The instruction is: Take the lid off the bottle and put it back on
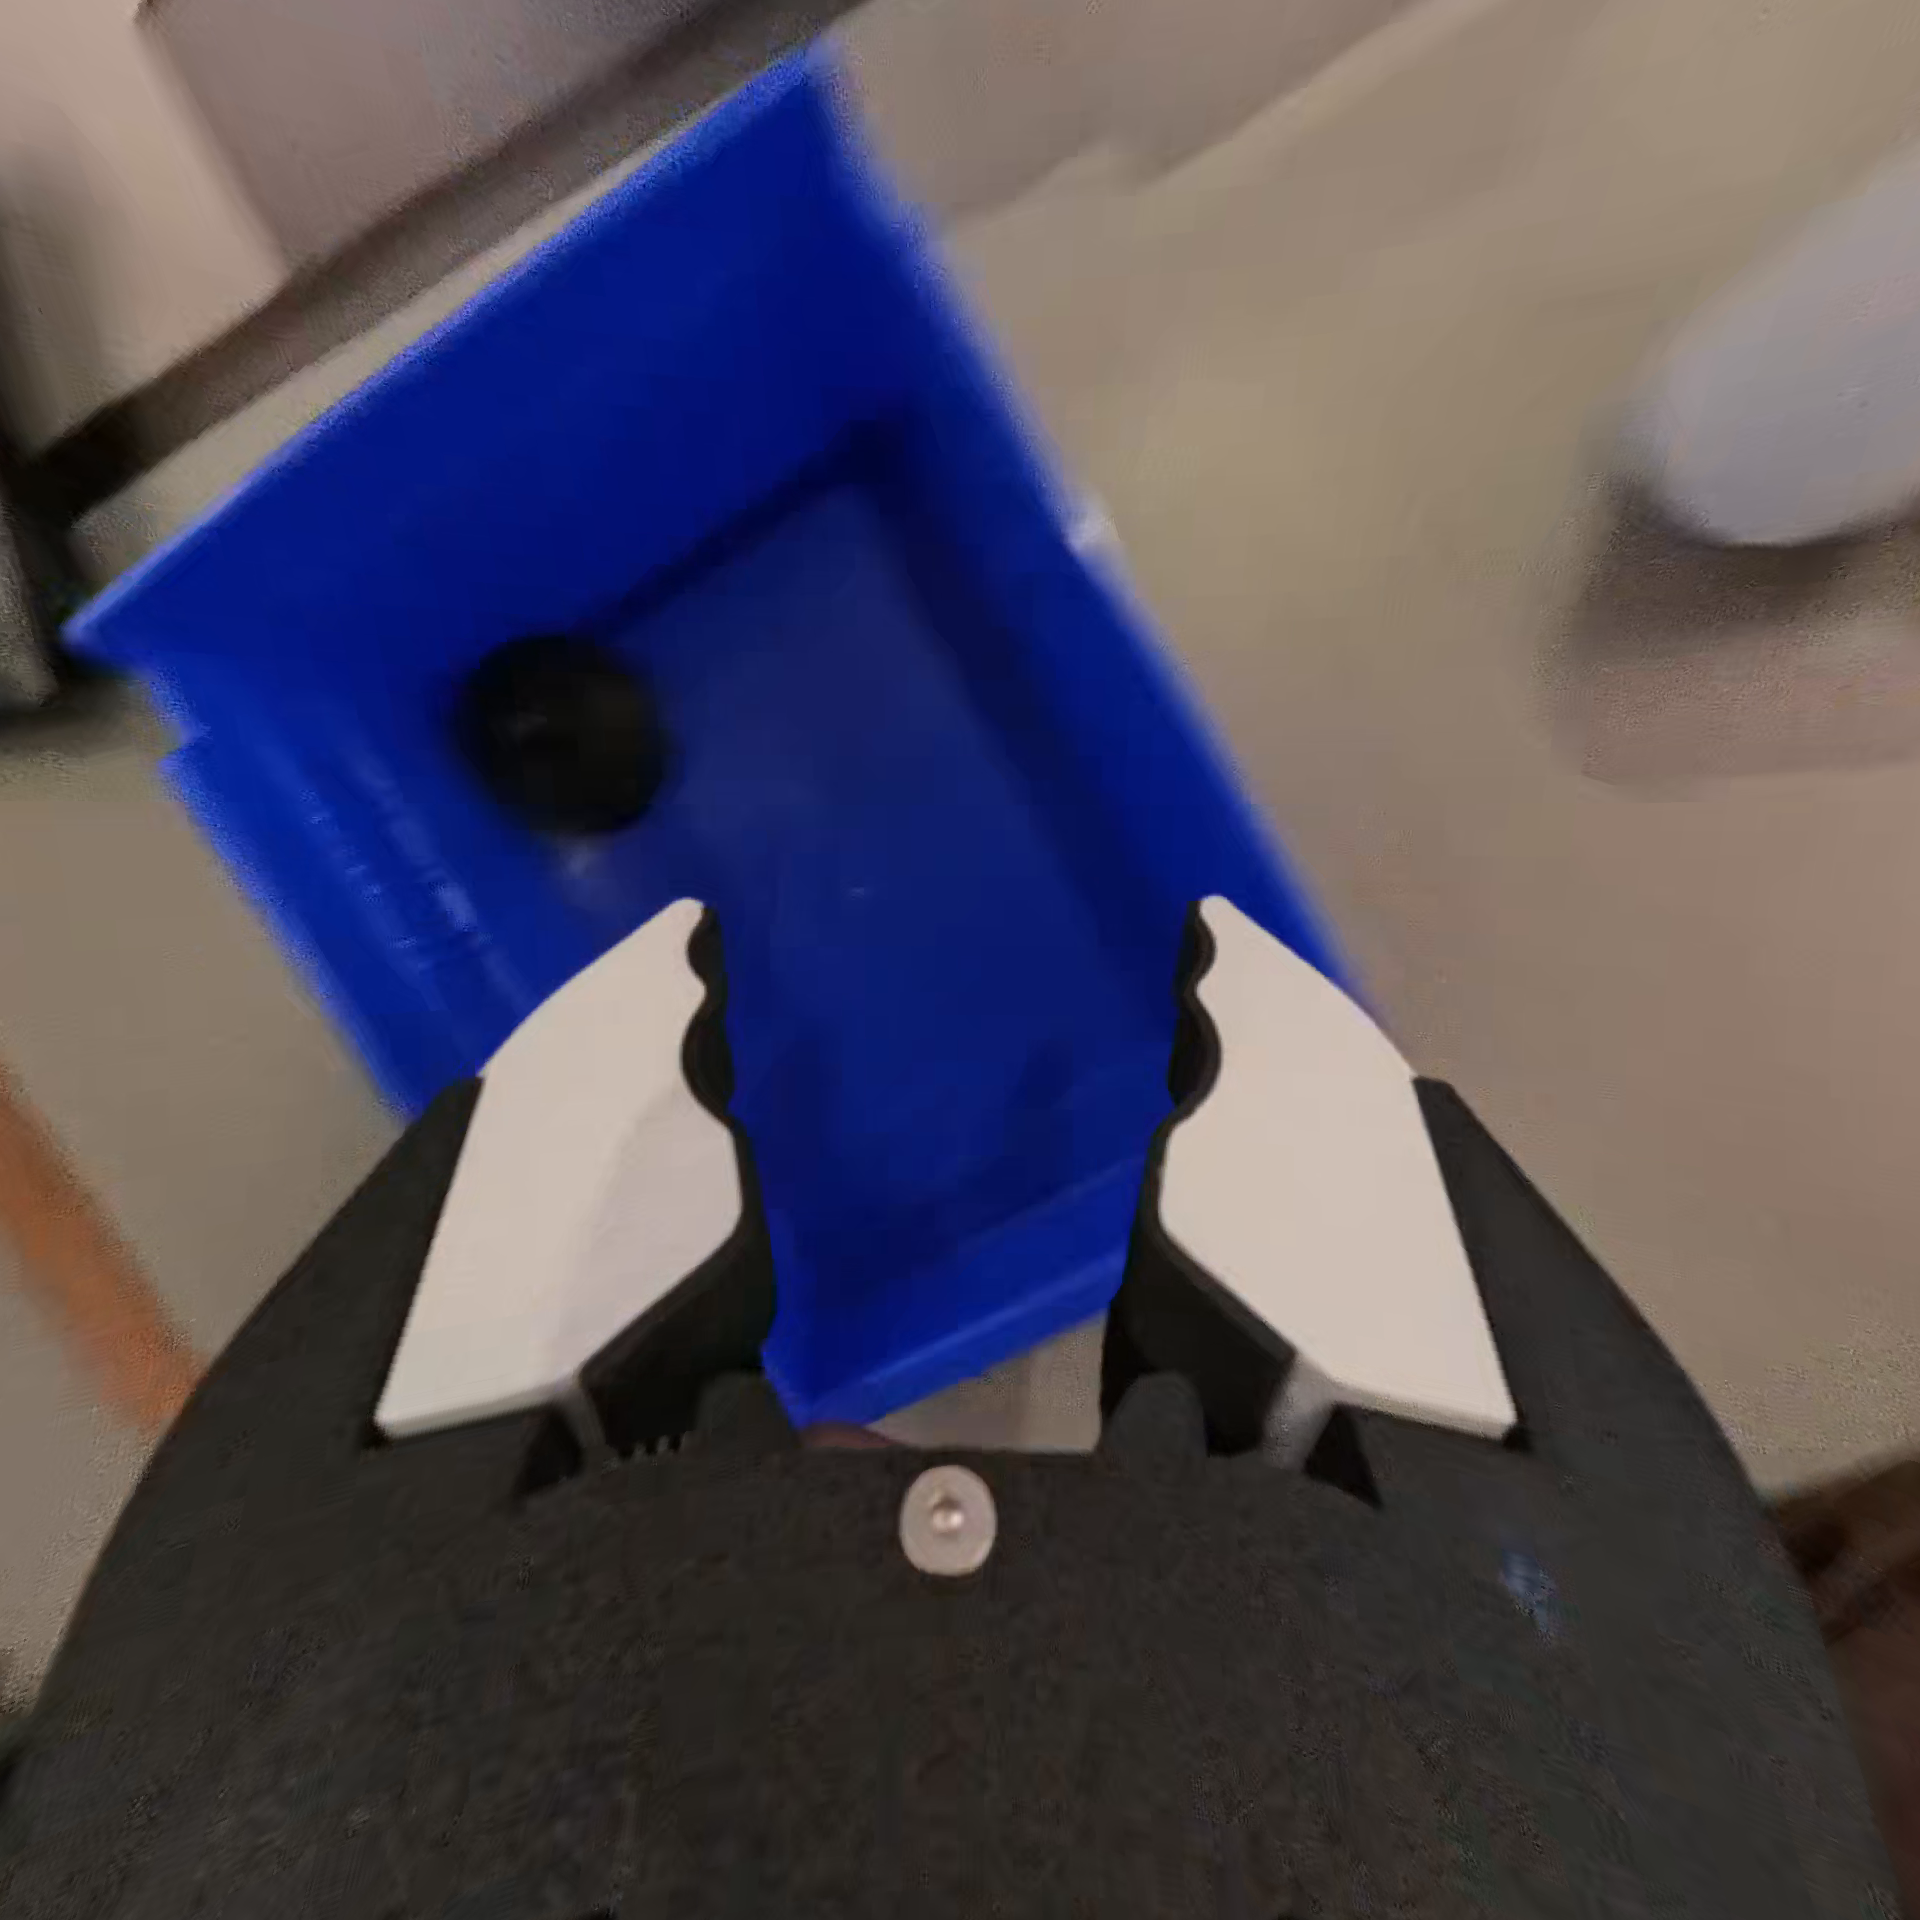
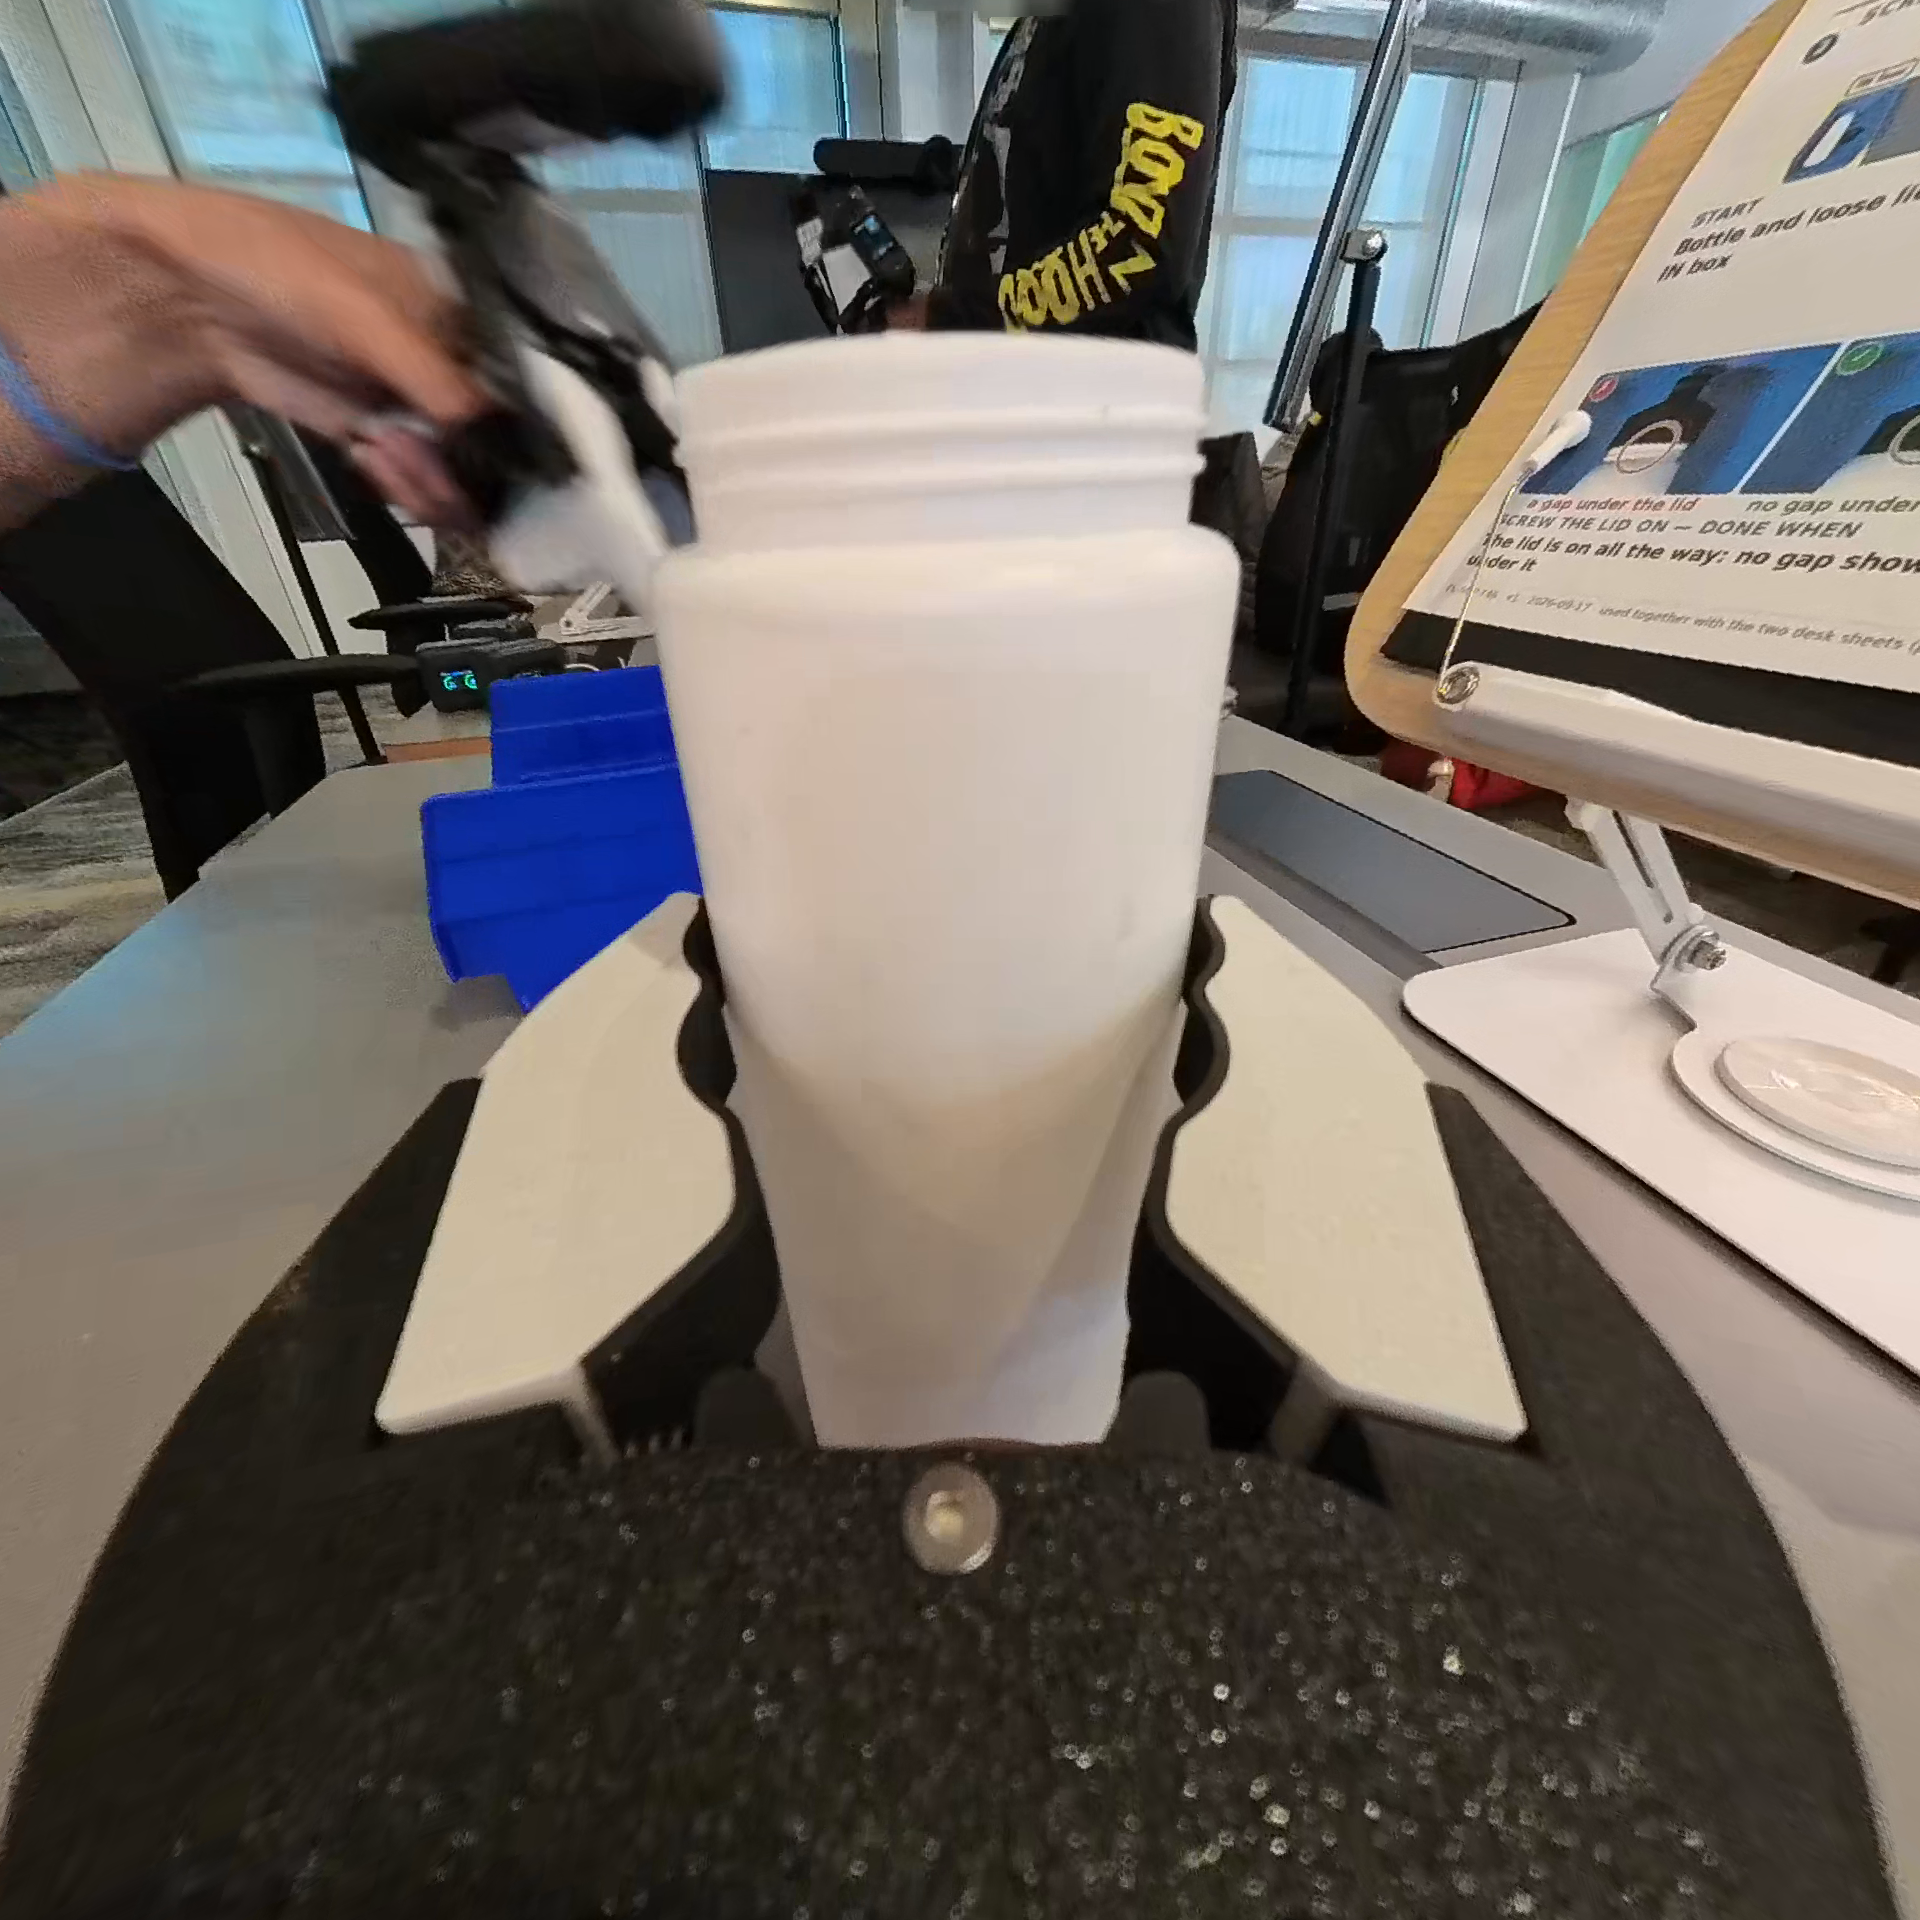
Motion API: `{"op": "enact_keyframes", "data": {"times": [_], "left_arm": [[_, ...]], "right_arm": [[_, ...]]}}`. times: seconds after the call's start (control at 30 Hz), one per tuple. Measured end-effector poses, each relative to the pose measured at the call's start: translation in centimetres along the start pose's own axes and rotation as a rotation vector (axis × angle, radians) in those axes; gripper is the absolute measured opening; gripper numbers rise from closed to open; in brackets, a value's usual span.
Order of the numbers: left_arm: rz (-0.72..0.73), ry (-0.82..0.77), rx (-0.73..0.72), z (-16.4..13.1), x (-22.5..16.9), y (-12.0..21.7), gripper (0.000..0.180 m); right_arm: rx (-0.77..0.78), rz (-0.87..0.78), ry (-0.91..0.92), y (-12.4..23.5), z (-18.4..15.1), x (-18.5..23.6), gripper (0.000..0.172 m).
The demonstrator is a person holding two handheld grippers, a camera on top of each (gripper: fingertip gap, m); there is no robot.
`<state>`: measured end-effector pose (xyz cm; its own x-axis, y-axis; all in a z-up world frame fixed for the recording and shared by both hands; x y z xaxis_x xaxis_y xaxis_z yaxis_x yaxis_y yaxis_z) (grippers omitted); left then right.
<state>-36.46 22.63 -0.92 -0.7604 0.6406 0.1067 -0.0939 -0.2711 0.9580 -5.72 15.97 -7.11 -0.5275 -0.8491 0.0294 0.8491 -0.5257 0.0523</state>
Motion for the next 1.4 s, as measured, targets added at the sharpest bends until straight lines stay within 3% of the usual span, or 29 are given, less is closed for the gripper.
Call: {"op": "enact_keyframes", "data": {"times": [0.07,0.17,0.3,0.43,0.57,0.63,0.77,0.93,1.03,1.4], "left_arm": [[0.106,0.065,0.184,1.4,3.5,-3.7,0.081],[0.127,0.216,0.340,2.6,6.9,-8.1,0.081],[0.157,0.433,0.340,3.7,10.0,-11.1,0.083],[0.140,0.504,0.338,3.8,10.6,-13.1,0.083],[0.125,0.510,0.337,3.5,10.4,-14.3,0.078],[0.117,0.475,0.348,3.5,9.7,-14.5,0.088],[0.021,0.432,0.322,4.1,8.3,-13.6,0.067],[0.013,0.424,0.330,3.3,8.7,-13.1,0.072],[-0.045,0.425,0.301,3.2,8.5,-13.2,0.055],[-0.031,0.412,0.281,3.6,8.1,-13.4,0.058]], "right_arm": [[-0.001,0.001,-0.001,0.0,0.0,0.0,0.084],[0.002,0.001,0.003,0.0,0.0,0.1,0.084],[0.010,0.007,0.008,0.0,0.0,0.4,0.084],[0.008,0.020,0.004,-0.2,0.0,0.7,0.084],[0.008,0.024,0.004,-0.3,0.0,0.8,0.084],[0.009,0.026,0.004,-0.3,0.0,0.8,0.084],[0.003,0.030,-0.002,-0.4,0.0,0.7,0.084],[-0.004,0.033,-0.006,-0.4,0.0,0.6,0.084],[-0.003,0.033,-0.005,-0.4,0.0,0.6,0.084],[-0.003,0.034,-0.006,-0.4,0.0,0.6,0.084]]}}
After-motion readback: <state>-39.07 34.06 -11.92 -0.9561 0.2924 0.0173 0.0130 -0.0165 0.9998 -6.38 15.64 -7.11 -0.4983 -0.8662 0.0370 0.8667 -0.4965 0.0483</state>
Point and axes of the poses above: each gripper's, where its closed fingertips meet, y back along the fingers, z out of its top, x = y × z across the jaws, the point moved 6 cm from there along y, back along the fingers, and after that the axes turned 6 degrees about x, right-handed, at the moved point
